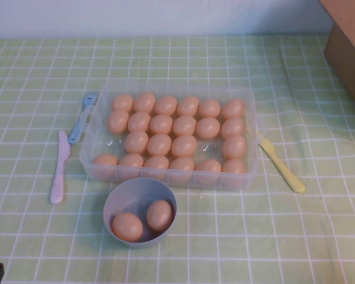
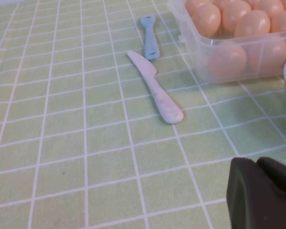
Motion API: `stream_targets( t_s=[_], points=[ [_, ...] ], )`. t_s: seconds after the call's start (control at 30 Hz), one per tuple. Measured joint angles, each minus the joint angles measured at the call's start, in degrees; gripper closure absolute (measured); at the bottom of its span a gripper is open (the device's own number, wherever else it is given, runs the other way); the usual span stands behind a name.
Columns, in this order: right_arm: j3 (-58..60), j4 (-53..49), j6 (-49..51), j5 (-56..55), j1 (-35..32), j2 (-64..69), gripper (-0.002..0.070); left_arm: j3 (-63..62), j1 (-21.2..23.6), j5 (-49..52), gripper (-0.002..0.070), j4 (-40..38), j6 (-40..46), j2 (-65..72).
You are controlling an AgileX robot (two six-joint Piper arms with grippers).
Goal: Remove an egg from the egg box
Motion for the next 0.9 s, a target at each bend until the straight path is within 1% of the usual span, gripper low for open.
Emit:
stream_targets(
  t_s=[0.2, 0.3, 0.37, 0.57, 0.63, 0.73, 0.9],
  points=[
    [0.00, 0.00, 0.00, 0.00, 0.00, 0.00, 0.0694, 0.00, 0.00, -0.10, 0.0679, 0.00, 0.00, 0.00],
    [0.00, 0.00, 0.00, 0.00, 0.00, 0.00, 0.0694, 0.00, 0.00, -1.60, 0.0680, -3.08, -0.10, 0.00],
    [0.00, 0.00, 0.00, 0.00, 0.00, 0.00, 0.0694, 0.00, 0.00, -3.09, 0.0679, -7.26, -0.23, 0.00],
    [0.00, 0.00, 0.00, 0.00, 0.00, 0.00, 0.0694, 0.00, 0.00, -9.85, 0.0679, -30.33, -1.72, 0.00],
    [0.00, 0.00, 0.00, 0.00, 0.00, 0.00, 0.0694, 0.00, 0.00, -11.02, 0.0679, -35.90, -2.14, 0.00],
    [0.00, 0.00, 0.00, 0.00, 0.00, 0.00, 0.0694, 0.00, 0.00, -11.53, 0.0679, -38.58, -2.52, 0.00],
    [0.00, 0.00, 0.00, 0.00, 0.00, 0.00, 0.0694, 0.00, 0.00, -12.32, 0.0679, -38.94, -2.52, 0.00]
  ],
)
